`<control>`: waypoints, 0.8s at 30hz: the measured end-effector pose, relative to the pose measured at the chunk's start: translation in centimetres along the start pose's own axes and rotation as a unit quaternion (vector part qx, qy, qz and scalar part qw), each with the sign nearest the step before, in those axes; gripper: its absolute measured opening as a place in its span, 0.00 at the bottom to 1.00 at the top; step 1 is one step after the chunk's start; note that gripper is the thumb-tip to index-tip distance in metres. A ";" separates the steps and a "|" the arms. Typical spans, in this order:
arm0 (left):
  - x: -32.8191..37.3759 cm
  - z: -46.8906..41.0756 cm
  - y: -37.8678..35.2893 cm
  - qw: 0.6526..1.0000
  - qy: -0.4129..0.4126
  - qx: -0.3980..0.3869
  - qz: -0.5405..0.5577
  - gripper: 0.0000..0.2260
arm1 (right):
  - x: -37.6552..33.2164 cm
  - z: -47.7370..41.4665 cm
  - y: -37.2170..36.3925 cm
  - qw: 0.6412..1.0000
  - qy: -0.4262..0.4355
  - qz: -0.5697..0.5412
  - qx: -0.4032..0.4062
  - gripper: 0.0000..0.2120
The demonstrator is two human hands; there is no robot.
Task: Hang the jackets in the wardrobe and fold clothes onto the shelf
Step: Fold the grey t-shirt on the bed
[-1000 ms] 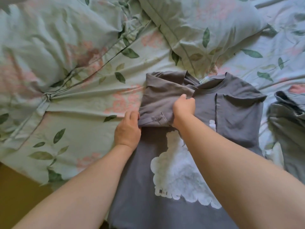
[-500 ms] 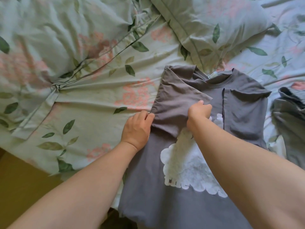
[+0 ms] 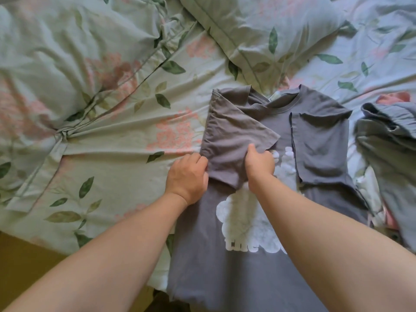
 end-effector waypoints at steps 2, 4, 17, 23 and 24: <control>-0.1 -2.3 0.7 0.998 0.044 0.015 0.031 0.06 | 0.1 0.2 -0.2 1.000 0.015 0.007 -0.005 0.24; -0.2 -5.7 1.5 0.996 0.074 0.019 0.050 0.06 | 0.6 0.7 -0.4 1.000 0.011 0.005 0.000 0.23; -2.6 -21.6 3.8 0.985 -0.019 -0.173 -0.001 0.13 | 6.4 10.8 -8.9 0.997 0.041 -0.023 -0.061 0.10; -4.2 -23.6 3.4 0.983 0.012 -0.184 0.020 0.10 | 5.3 10.0 -13.9 0.926 -0.165 -0.337 -0.044 0.21; -4.3 -23.9 3.5 0.982 0.010 -0.189 0.017 0.10 | 5.2 9.9 -14.1 0.923 -0.169 -0.342 -0.043 0.15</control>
Point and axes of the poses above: each hand's wrist, its own z-axis away from the middle knuckle, its own y-axis out of the back of the hand, x = y × z, the point moved 2 cm from there along -z, towards the middle knuckle, and after that the axes turned 6 degrees about -x, right-handed, at the moved point
